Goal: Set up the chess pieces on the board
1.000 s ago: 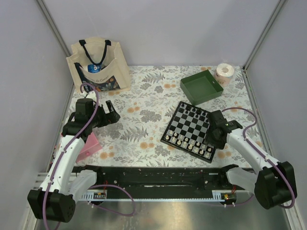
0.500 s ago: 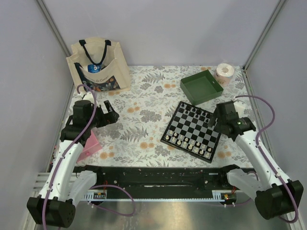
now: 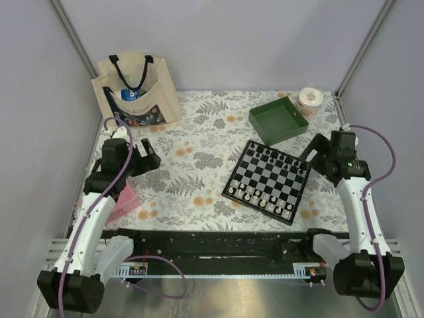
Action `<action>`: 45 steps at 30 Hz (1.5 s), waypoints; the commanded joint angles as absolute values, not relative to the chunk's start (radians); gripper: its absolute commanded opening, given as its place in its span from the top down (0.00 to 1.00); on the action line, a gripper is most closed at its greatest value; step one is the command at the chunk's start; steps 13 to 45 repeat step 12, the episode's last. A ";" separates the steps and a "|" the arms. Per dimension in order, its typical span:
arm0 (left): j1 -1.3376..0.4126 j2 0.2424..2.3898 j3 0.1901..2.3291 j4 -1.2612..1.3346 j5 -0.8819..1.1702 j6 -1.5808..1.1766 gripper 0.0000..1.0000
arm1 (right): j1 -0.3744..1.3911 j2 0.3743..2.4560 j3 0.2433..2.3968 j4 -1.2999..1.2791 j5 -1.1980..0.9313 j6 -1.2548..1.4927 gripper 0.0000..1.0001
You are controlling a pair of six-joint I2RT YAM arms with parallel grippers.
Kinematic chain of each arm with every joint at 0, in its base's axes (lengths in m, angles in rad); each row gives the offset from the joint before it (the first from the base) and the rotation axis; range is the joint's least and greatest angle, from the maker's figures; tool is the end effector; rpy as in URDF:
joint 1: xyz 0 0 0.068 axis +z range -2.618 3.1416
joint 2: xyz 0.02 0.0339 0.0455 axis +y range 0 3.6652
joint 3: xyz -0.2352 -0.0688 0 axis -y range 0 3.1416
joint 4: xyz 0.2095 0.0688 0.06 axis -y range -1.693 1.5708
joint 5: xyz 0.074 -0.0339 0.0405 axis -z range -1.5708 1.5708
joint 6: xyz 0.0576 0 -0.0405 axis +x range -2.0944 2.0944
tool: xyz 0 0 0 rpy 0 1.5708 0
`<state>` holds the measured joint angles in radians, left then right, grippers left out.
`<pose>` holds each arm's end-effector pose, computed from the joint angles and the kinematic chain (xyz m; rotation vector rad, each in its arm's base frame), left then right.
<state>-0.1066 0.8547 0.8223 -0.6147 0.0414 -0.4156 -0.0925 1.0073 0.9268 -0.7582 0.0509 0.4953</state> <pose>0.1806 -0.0217 0.2648 -0.3216 2.2145 -0.3323 0.1948 -0.0210 0.2575 0.7212 2.3015 0.1248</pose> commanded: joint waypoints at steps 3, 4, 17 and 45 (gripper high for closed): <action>-0.101 0.835 0.835 -0.607 0.005 -0.407 0.01 | -0.094 0.882 0.919 -0.604 -0.101 0.445 0.00; -0.101 0.830 0.831 -0.604 0.005 -0.405 0.01 | -0.094 0.861 0.913 -0.595 -0.080 0.442 0.00; -0.101 0.778 0.822 -0.581 0.006 -0.394 0.01 | -0.094 0.776 0.867 -0.551 0.095 0.445 0.00; -0.101 0.778 0.822 -0.581 0.006 -0.394 0.01 | -0.094 0.776 0.867 -0.551 0.095 0.445 0.00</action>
